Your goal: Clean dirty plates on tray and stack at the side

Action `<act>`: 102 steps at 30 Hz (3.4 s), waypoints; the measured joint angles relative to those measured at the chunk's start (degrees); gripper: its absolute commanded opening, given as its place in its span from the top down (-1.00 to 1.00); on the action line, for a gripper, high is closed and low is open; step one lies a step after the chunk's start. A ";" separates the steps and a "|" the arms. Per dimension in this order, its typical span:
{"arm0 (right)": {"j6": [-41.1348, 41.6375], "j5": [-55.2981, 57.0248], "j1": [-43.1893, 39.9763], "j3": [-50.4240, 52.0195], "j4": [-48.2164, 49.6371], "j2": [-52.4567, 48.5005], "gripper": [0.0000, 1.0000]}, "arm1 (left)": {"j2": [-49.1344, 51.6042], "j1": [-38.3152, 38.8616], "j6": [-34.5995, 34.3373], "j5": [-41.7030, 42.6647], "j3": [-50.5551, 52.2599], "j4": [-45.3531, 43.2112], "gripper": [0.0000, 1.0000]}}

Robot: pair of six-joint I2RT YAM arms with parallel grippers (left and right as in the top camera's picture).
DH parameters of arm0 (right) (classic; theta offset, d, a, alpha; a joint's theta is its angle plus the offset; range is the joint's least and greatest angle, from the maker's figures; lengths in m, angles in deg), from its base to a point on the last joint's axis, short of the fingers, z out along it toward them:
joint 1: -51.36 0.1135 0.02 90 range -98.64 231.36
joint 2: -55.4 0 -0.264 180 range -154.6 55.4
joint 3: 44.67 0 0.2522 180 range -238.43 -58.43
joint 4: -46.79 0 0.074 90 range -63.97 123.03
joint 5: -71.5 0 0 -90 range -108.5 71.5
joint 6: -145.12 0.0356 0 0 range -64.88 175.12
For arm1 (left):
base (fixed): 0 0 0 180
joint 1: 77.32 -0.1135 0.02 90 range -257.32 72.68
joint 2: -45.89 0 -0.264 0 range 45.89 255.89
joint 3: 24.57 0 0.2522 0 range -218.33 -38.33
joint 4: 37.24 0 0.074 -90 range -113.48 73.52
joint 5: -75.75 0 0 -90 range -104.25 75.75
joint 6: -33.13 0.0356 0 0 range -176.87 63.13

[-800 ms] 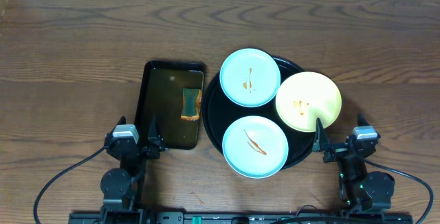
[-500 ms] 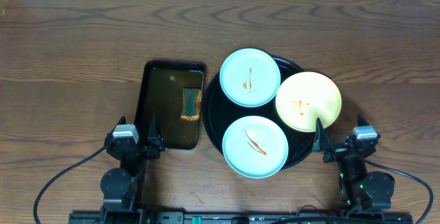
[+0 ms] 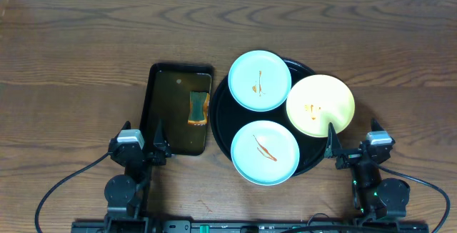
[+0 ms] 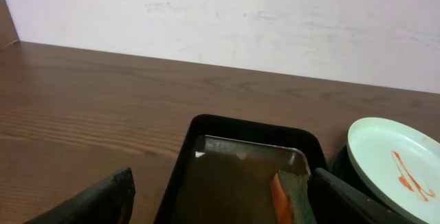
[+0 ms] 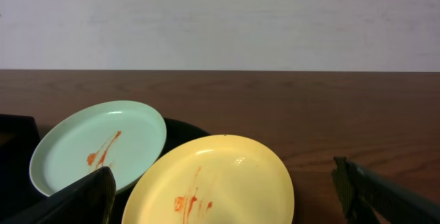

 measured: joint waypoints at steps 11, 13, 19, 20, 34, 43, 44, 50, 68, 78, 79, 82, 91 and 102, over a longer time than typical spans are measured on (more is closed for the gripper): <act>0.00 0.00 0.00 0.00 0.00 0.00 -0.99 | 0.00 0.00 0.00 -0.02 0.00 0.00 -0.62; 0.00 0.00 0.00 0.00 0.00 0.00 -0.99 | 0.00 0.00 0.00 0.00 0.00 0.00 -0.62; 0.00 0.00 0.00 0.00 0.00 0.00 -0.99 | 0.00 0.00 -0.02 0.00 0.00 0.00 -0.62; 0.00 0.00 0.00 0.00 -0.02 0.00 -0.98 | 0.00 0.00 0.00 0.00 0.00 0.00 -0.62; 1.40 -0.02 0.00 0.00 0.00 0.00 -0.99 | 0.33 0.00 -0.87 0.00 0.00 0.02 -0.62; 4.59 -0.02 0.00 -2.08 -4.72 -3.19 -0.99 | 10.62 0.00 -1.77 -0.09 -5.95 11.87 -0.62; 4.98 -0.24 0.00 -3.04 -6.40 -4.39 -0.99 | 13.40 0.00 -1.77 -0.09 -7.76 12.09 -0.62; 5.62 -3.21 0.00 -14.62 -17.14 -15.54 -0.98 | 28.96 0.00 -1.79 -0.07 -21.75 20.15 -0.62; 4.22 -16.26 6.16 -38.10 -34.71 -57.55 -0.62 | 62.36 -0.04 -2.10 10.36 -51.63 44.11 -0.96; 5.88 -15.02 9.40 -38.16 -34.16 -58.10 -0.55 | 64.48 -0.04 -2.89 11.65 -51.67 37.05 -0.74; 6.69 -13.92 10.60 -38.16 -34.32 -58.21 -0.55 | 64.54 -0.04 -3.10 11.80 -51.71 36.02 -0.70; 8.52 -10.86 13.92 -38.18 -34.42 -59.41 -0.54 | 66.64 0.42 -3.43 11.34 -53.27 34.03 -0.68; 13.53 -7.54 16.85 -38.18 -34.45 -67.10 -0.47 | 81.79 10.36 0.87 2.43 -54.88 25.44 -0.59; 14.16 -7.43 16.85 -38.18 -33.38 -67.63 -0.49 | 98.33 12.04 0.87 2.05 -54.97 21.27 -0.43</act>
